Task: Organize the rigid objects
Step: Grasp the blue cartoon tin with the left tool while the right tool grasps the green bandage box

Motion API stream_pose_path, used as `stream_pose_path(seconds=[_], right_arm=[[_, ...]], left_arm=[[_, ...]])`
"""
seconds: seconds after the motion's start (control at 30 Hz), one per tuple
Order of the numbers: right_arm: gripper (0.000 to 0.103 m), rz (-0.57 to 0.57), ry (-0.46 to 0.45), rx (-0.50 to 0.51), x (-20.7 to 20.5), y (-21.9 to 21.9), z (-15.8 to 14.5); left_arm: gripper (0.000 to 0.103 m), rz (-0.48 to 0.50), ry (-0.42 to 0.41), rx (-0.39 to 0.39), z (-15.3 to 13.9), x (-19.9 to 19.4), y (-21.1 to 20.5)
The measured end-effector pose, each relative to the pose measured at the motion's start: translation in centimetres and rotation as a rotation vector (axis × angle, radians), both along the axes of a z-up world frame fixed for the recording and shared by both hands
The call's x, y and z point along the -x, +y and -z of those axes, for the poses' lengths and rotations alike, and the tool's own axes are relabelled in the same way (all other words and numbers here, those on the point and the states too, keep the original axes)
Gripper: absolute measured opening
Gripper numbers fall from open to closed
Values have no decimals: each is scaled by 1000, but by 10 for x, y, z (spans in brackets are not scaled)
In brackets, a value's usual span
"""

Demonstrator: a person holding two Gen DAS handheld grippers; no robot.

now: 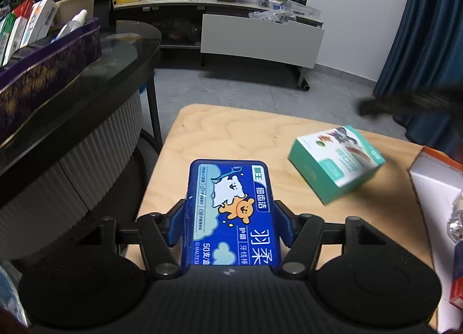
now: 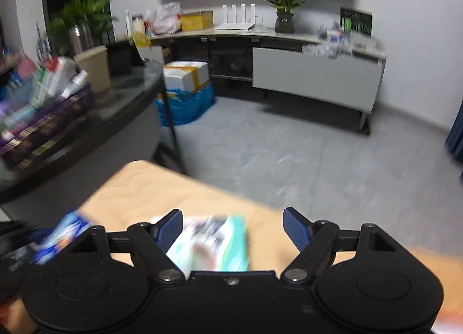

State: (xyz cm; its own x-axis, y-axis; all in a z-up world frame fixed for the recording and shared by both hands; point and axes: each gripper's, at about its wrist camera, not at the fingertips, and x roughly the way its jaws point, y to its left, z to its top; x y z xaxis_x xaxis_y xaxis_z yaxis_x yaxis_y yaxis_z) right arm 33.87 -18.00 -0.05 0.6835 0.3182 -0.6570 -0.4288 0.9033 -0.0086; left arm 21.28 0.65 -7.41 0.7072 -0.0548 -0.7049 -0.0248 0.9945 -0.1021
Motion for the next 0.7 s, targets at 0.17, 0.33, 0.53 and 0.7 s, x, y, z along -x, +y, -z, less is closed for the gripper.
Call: stream_pose_path(seconds=[0.17, 0.33, 0.53, 0.7], right_arm=[[90, 43, 28, 164, -47, 36, 21], [90, 82, 168, 296, -37, 22, 45], [90, 44, 222, 103, 38, -29, 34], [91, -41, 224, -146, 68, -28, 24]], left_arm=[[63, 7, 16, 31, 3, 10, -4], [63, 14, 10, 7, 4, 14, -3], [63, -13, 4, 28, 6, 14, 5], [63, -28, -1, 16, 4, 17, 2]])
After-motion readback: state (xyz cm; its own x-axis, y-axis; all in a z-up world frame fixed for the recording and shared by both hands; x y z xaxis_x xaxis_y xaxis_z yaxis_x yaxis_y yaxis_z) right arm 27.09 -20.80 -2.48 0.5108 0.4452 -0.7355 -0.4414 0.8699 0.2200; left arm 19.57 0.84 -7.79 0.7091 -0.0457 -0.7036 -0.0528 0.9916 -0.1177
